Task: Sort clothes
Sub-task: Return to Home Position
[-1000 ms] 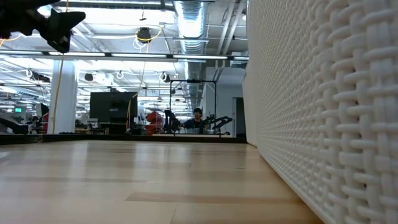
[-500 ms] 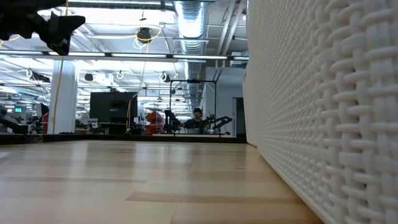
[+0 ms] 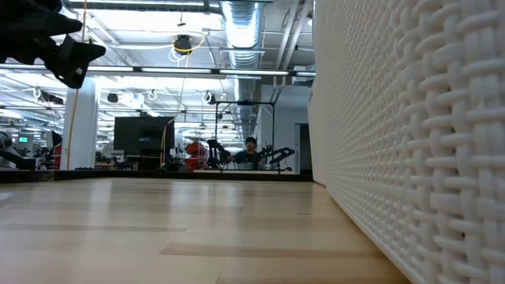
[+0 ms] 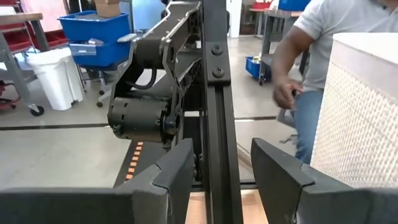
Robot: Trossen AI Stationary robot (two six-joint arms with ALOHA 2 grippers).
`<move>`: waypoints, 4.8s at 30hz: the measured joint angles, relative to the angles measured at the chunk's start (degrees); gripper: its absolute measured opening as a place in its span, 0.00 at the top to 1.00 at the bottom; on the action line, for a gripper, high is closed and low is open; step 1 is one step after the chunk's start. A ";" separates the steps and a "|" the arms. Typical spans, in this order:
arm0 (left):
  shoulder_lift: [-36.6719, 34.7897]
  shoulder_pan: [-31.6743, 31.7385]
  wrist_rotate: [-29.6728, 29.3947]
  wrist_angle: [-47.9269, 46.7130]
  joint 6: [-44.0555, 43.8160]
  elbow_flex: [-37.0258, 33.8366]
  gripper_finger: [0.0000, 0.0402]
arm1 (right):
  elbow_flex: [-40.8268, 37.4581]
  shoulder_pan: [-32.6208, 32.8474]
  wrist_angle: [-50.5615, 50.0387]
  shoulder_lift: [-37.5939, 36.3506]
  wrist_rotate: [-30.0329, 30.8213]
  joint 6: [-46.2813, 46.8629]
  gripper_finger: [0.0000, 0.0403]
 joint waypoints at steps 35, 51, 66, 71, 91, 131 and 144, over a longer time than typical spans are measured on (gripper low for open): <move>-0.02 0.00 -0.04 -18.87 2.32 0.35 0.48 | 0.07 0.00 -0.29 0.00 0.00 0.16 0.56; -0.02 0.00 -0.04 -19.09 1.78 0.13 0.48 | 0.07 0.00 -0.29 0.00 0.00 0.16 0.56; -0.02 0.00 -0.04 -19.11 1.76 0.09 0.48 | 0.07 -0.02 -0.29 0.00 0.00 0.18 0.56; -0.02 0.00 -0.04 -19.11 1.76 0.09 0.48 | 0.07 0.00 -0.29 0.00 0.00 0.18 0.56; -0.02 0.00 -0.04 -19.14 1.76 0.04 0.48 | 0.07 0.00 -0.29 0.00 0.00 0.18 0.56; -0.02 0.00 -0.04 -19.14 1.78 0.04 0.48 | 0.04 0.00 -0.29 0.00 0.00 0.18 0.56; -0.02 -0.02 -0.04 -19.14 1.76 0.04 0.48 | -0.02 -0.01 -0.27 0.02 0.00 0.18 0.56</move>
